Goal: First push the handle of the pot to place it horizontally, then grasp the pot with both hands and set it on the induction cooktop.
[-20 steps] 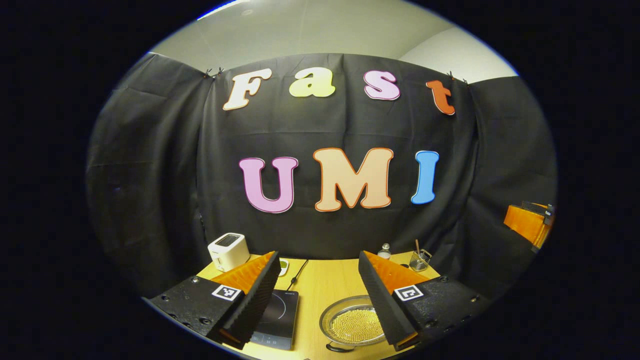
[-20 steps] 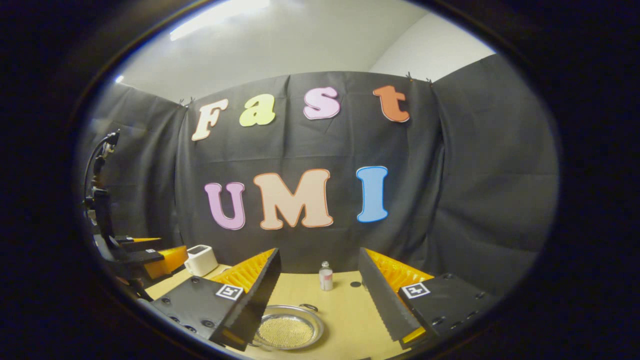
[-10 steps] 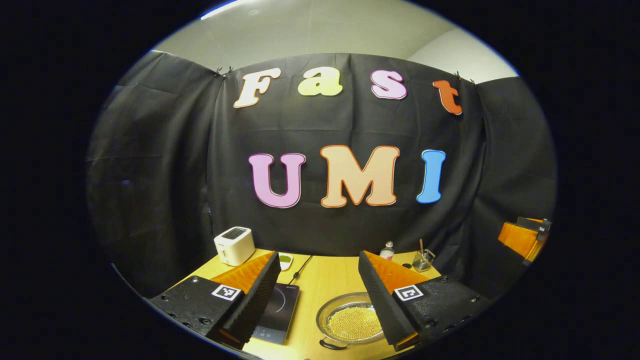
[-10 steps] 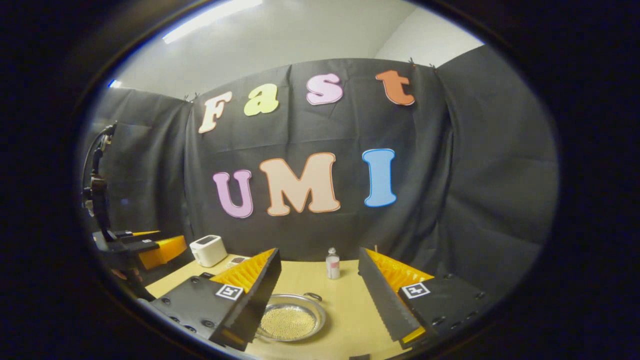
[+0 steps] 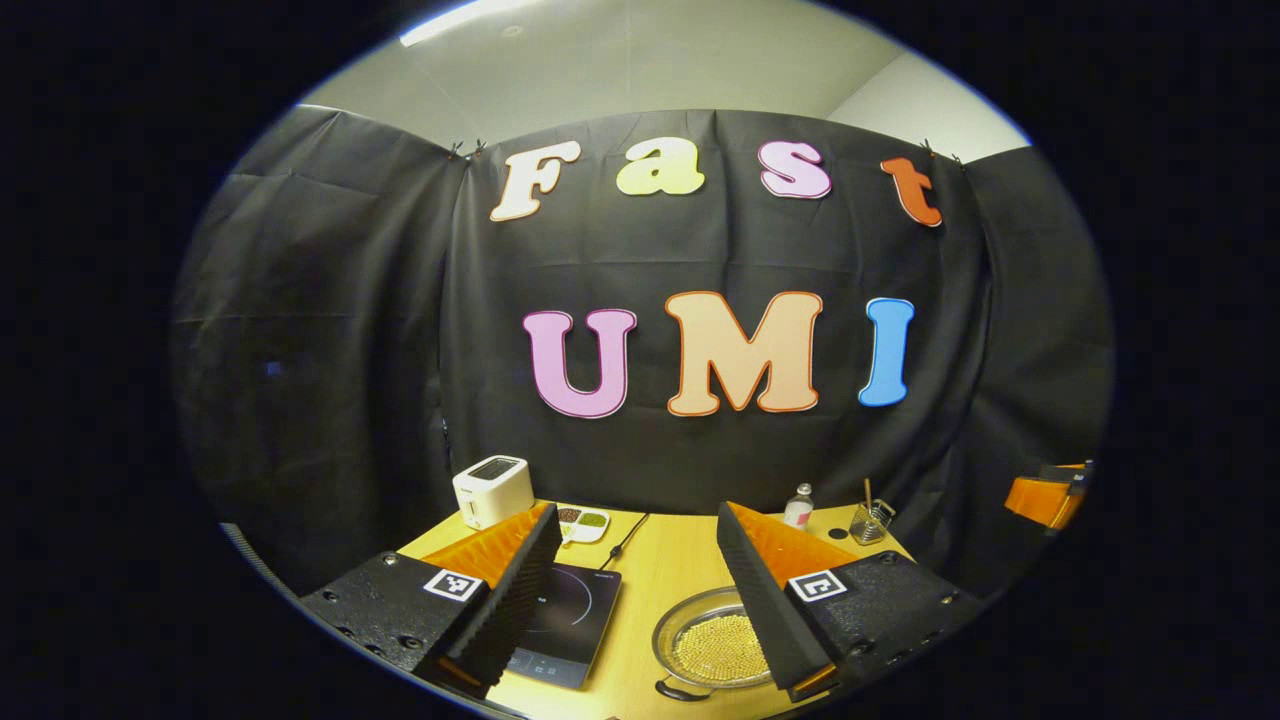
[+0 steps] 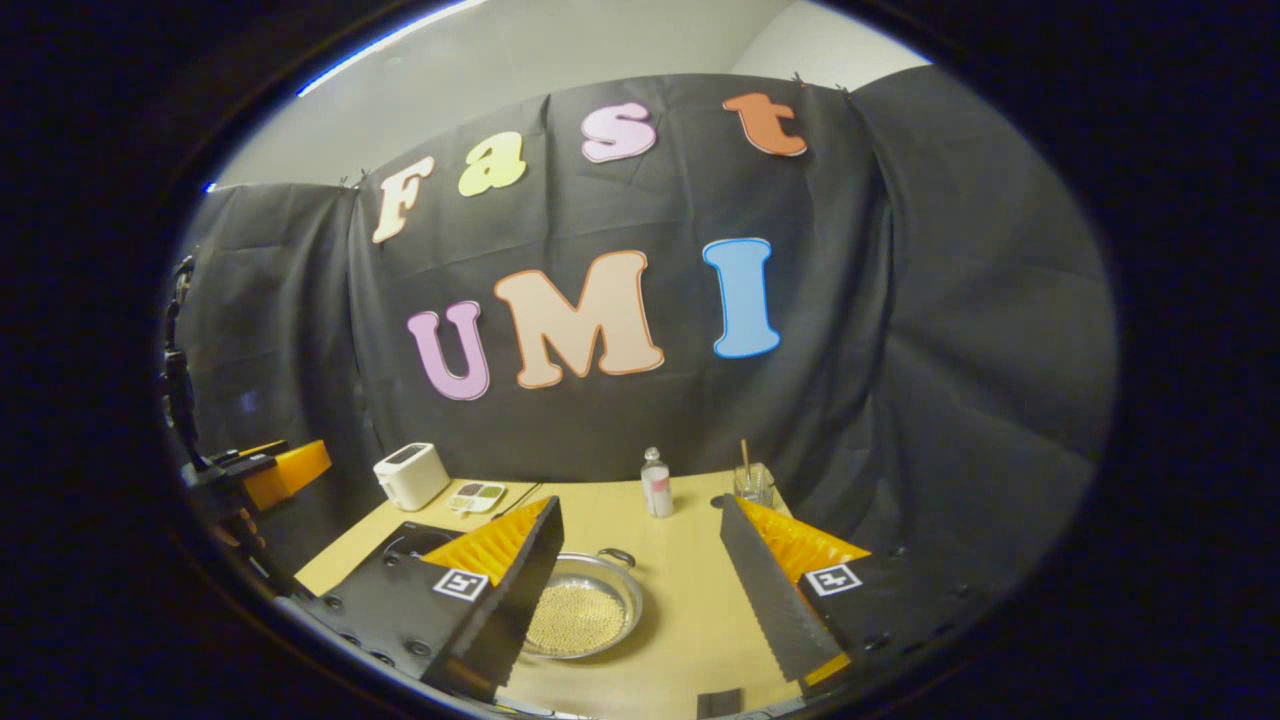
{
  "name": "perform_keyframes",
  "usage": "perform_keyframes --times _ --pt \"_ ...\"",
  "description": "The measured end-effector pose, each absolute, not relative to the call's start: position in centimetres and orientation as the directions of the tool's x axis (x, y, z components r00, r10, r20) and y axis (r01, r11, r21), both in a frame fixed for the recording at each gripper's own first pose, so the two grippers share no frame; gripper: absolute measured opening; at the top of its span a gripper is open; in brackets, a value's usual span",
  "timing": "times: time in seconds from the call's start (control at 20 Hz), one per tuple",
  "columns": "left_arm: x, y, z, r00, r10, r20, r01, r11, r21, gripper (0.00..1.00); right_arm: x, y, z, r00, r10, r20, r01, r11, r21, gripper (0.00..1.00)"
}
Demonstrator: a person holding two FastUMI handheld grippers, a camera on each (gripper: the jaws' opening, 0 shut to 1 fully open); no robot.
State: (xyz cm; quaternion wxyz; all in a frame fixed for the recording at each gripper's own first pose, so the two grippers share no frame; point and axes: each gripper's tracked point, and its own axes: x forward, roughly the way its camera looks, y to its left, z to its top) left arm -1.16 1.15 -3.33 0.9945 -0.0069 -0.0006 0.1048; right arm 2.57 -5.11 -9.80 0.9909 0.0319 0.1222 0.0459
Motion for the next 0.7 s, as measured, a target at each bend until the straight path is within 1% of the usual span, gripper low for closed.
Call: perform_keyframes --times 0.05,0.15,0.3,0.35,0.4,0.45,0.5,0.55,0.6,0.7 --pt "-1.1 1.7 -3.3 0.976 0.217 0.001 -0.217 0.976 -0.012 0.92 2.2 -4.8 -10.0 0.963 0.106 -0.247 -0.088 0.993 0.083 0.92" --pt "-0.9 2.7 -3.2 0.974 0.228 0.005 -0.228 0.973 -0.018 0.92 2.4 -4.0 -10.2 0.962 0.114 -0.249 -0.091 0.991 0.103 0.61" --pt "-0.5 4.1 -3.2 0.973 0.231 0.008 -0.231 0.973 -0.029 0.92 2.7 -2.7 -10.6 0.964 0.104 -0.243 -0.077 0.99 0.119 0.2" --pt "-0.3 4.6 -3.2 0.974 0.227 0.008 -0.227 0.974 -0.027 0.94 2.8 -2.3 -10.7 0.963 0.1 -0.248 -0.075 0.991 0.11 0.12" --pt "-0.2 5.2 -3.1 0.975 0.224 0.009 -0.223 0.975 -0.021 0.96 3.0 -1.8 -11.2 0.963 0.086 -0.256 -0.065 0.994 0.089 0.07" --pt "-0.1 5.9 -3.2 0.976 0.218 0.008 -0.218 0.976 -0.013 0.96 3.1 -1.5 -11.6 0.962 0.068 -0.263 -0.052 0.996 0.069 0.0" --pt "0.0 6.6 -3.1 0.978 0.21 0.008 -0.21 0.978 -0.005 0.96 3.1 -0.8 -12.2 0.958 0.058 -0.281 -0.044 0.997 0.057 0.08" --pt "0.2 7.2 -3.3 0.979 0.202 0.0 -0.202 0.979 0.002 0.92 3.0 0.1 -13.1 0.951 0.053 -0.304 -0.038 0.998 0.055 0.08" --pt "0.3 7.9 -3.5 0.981 0.196 -0.005 -0.196 0.981 0.005 0.92 2.7 0.9 -14.0 0.943 0.048 -0.329 -0.031 0.998 0.058 0.0" --pt "0.5 9.0 -3.8 0.983 0.181 -0.009 -0.181 0.983 -0.001 0.92 2.4 2.4 -16.6 0.916 0.038 -0.4 -0.013 0.998 0.066 0.0"
